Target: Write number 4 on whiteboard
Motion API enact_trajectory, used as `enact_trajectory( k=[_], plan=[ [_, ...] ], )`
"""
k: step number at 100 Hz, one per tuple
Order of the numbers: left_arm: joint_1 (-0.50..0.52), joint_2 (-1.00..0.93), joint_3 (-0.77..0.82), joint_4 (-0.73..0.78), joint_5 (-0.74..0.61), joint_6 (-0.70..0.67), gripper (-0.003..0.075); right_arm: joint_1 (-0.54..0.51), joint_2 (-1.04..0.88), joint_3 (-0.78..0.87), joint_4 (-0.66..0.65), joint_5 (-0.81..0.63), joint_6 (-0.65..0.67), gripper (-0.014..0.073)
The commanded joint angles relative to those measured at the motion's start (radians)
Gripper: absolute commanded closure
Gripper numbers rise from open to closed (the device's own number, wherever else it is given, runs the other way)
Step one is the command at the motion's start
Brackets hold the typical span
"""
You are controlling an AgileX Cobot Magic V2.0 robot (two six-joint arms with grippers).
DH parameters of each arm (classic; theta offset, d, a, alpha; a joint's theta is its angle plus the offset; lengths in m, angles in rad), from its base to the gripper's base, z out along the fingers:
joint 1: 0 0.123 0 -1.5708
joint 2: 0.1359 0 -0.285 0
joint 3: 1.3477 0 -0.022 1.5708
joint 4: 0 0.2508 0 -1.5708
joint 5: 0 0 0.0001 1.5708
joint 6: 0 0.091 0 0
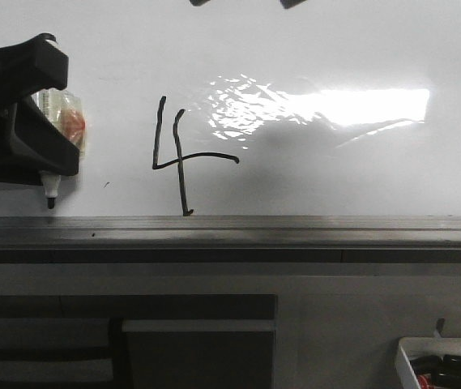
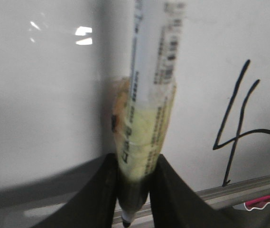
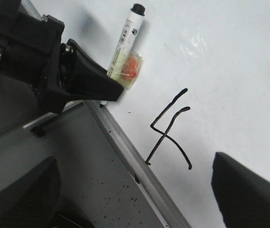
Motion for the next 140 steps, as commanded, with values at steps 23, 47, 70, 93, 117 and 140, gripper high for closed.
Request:
enact_trajectory(
  k=[23, 47, 70, 93, 117, 140],
  plan=[
    [0.005, -0.042, -0.029, -0.009, -0.069, -0.007, 0.0424, -0.005, -0.03, -0.03, 0.022, -0.054, -0.009, 0.0018],
    [0.005, -0.209, -0.029, 0.066, -0.015, -0.007, 0.0426, -0.005, -0.035, -0.03, 0.022, -0.042, -0.007, 0.0333],
    [0.005, -0.437, -0.013, 0.151, 0.053, -0.007, 0.0521, -0.005, -0.124, 0.013, 0.022, -0.089, -0.007, 0.0655],
    [0.005, -0.697, 0.057, 0.238, 0.058, -0.005, 0.0741, -0.005, -0.367, 0.199, 0.022, -0.278, -0.007, 0.0655],
    [0.005, -0.974, 0.184, 0.347, 0.043, -0.004, 0.0741, -0.005, -0.739, 0.486, 0.022, -0.386, -0.007, 0.0655],
    [0.005, -1.114, 0.315, 0.364, 0.043, -0.004, 0.0741, -0.005, -1.063, 0.705, 0.022, -0.363, -0.007, 0.0655]
  ],
)
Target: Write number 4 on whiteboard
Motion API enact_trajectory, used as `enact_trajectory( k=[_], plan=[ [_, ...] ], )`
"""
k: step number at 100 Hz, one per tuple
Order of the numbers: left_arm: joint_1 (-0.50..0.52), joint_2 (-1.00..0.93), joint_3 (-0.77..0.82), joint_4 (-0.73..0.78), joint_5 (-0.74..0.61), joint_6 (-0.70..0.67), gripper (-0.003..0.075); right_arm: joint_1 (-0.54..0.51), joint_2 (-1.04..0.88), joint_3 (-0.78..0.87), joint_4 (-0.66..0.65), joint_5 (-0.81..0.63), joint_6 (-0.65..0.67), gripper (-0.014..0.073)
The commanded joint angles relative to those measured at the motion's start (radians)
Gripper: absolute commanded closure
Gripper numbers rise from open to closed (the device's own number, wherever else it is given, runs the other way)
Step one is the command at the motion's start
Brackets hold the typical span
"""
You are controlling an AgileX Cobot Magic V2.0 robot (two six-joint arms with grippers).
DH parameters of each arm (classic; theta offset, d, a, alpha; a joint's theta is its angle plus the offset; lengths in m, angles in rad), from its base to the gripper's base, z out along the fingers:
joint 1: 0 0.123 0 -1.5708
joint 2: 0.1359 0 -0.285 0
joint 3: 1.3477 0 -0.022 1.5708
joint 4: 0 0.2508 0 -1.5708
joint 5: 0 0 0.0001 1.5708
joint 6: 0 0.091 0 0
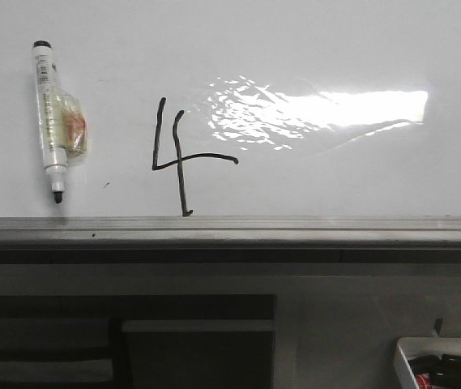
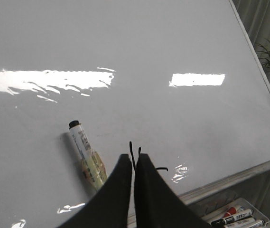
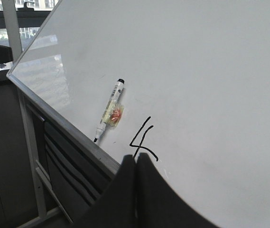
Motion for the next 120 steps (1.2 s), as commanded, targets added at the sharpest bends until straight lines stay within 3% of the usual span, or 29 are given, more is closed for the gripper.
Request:
enact_trajectory(
  k=[1, 21, 100, 120],
  plan=[
    [0.003, -0.021, 0.012, 0.006, -0.067, 0.0, 0.0741, -0.005, -0.082, 0.036, 0.007, -0.064, -0.007, 0.0655],
    [0.003, -0.025, 0.033, 0.004, -0.067, 0.0, 0.0741, -0.005, -0.215, 0.103, 0.007, -0.068, -0.007, 0.0655],
    [0.003, -0.022, 0.033, 0.029, -0.065, -0.003, 0.0741, -0.005, -0.214, 0.103, 0.007, -0.072, -0.007, 0.0655],
    [0.142, -0.022, 0.036, 0.119, -0.066, -0.189, 0.0741, -0.005, -0.214, 0.103, 0.007, -0.072, -0.007, 0.0655]
  ],
)
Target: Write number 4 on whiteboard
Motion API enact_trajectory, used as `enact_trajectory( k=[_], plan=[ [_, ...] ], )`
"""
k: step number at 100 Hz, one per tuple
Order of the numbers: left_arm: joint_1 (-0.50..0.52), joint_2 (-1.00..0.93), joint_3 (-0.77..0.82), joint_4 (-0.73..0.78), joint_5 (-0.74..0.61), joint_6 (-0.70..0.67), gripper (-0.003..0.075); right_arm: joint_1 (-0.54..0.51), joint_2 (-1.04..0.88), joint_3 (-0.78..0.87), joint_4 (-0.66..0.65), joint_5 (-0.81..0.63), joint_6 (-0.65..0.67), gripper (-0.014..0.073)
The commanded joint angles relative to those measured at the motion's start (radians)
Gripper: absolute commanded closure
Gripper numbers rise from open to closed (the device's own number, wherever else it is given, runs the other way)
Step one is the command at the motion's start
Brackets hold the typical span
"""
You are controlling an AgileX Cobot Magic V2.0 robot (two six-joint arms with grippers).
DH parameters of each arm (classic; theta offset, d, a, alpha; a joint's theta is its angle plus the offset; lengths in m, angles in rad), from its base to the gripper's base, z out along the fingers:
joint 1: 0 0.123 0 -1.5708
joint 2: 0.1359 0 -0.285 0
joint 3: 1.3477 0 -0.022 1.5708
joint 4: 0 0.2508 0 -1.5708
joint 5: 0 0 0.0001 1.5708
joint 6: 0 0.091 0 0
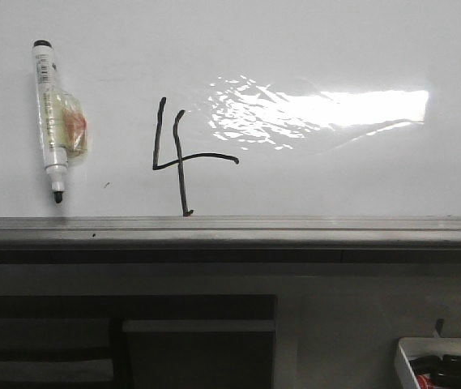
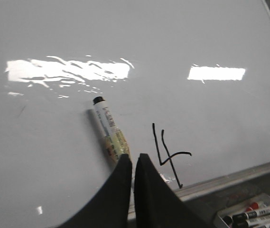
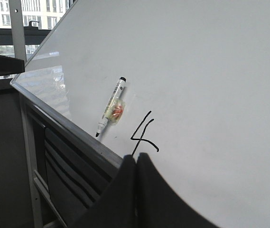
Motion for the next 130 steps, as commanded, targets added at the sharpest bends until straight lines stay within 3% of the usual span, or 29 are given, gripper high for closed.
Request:
enact_trajectory(
  k=[1, 21, 53, 65, 130],
  plan=[
    [0.073, 0.011, -0.023, 0.034, -0.069, -0.079, 0.0741, -0.005, -0.016, -0.025, 0.007, -0.078, -0.007, 0.0655],
    [0.271, -0.003, 0.025, 0.279, -0.078, -0.079, 0.0741, -0.005, -0.016, -0.025, 0.007, -0.078, -0.007, 0.0655],
    [0.496, -0.103, 0.215, 0.278, -0.081, -0.079, 0.0741, -0.005, -0.016, -0.025, 0.007, -0.078, -0.007, 0.0655],
    [0.515, -0.114, 0.213, 0.259, 0.074, -0.079, 0.0741, -0.005, -0.016, -0.025, 0.007, -0.08, -0.007, 0.0655],
    [0.513, -0.114, 0.213, 0.247, 0.073, -0.079, 0.0741, -0.005, -0.016, -0.025, 0.007, -0.08, -0.007, 0.0655]
  ],
)
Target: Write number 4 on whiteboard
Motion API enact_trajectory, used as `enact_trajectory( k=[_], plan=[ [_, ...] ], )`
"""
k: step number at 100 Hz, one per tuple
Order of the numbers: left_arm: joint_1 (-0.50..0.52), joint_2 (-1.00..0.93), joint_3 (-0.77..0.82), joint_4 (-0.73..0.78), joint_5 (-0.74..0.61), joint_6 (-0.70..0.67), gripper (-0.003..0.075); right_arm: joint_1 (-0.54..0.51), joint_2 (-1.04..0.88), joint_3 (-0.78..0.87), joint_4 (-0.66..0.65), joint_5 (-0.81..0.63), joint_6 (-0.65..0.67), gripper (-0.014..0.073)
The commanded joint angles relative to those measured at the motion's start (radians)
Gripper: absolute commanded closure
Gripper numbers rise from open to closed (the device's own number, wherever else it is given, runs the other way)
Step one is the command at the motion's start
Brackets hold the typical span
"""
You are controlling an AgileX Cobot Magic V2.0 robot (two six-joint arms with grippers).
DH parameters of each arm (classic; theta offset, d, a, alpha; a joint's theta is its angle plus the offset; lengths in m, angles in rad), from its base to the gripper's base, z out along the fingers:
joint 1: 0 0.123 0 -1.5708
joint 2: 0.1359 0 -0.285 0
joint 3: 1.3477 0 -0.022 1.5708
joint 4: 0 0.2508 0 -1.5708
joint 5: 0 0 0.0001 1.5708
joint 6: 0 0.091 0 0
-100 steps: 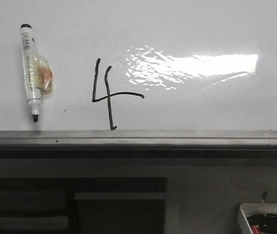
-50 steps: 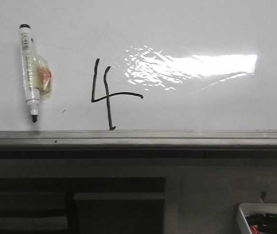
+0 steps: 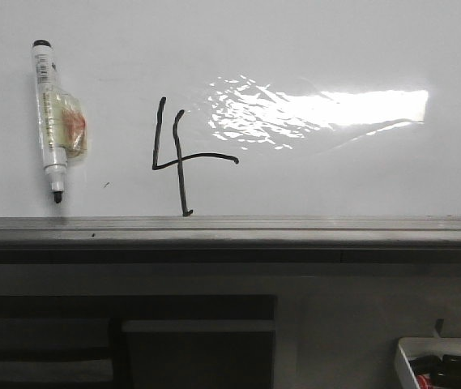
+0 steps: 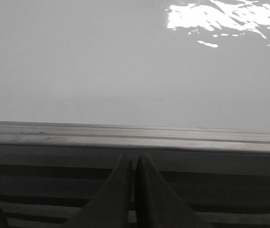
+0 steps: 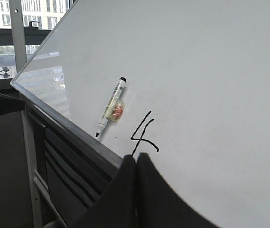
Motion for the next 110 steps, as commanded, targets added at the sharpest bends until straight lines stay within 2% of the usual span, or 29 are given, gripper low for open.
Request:
enact_trajectory(
  k=[1, 67, 77, 89, 94, 110],
  plan=[
    [0.002, -0.027, 0.018, -0.011, -0.064, -0.008, 0.0741, -0.005, -0.016, -0.025, 0.007, -0.08, -0.007, 0.0655],
    [0.002, -0.027, 0.018, -0.011, -0.064, -0.008, 0.0741, -0.015, -0.016, -0.025, 0.007, -0.109, -0.005, 0.0655],
    [0.002, -0.027, 0.018, -0.011, -0.064, -0.008, 0.0741, -0.045, -0.016, -0.025, -0.083, -0.121, 0.098, 0.0655],
    [0.002, -0.027, 0.018, -0.011, -0.064, -0.008, 0.0741, -0.113, -0.016, -0.025, -0.263, -0.123, 0.37, 0.0655],
    [0.002, -0.027, 0.018, -0.011, -0.064, -0.008, 0.0741, -0.153, -0.016, -0.025, -0.32, -0.123, 0.439, 0.0655],
    [0.002, -0.027, 0.018, -0.011, -0.064, -0.008, 0.0741, -0.328, -0.016, -0.025, -0.395, -0.138, 0.465, 0.0655]
  ],
)
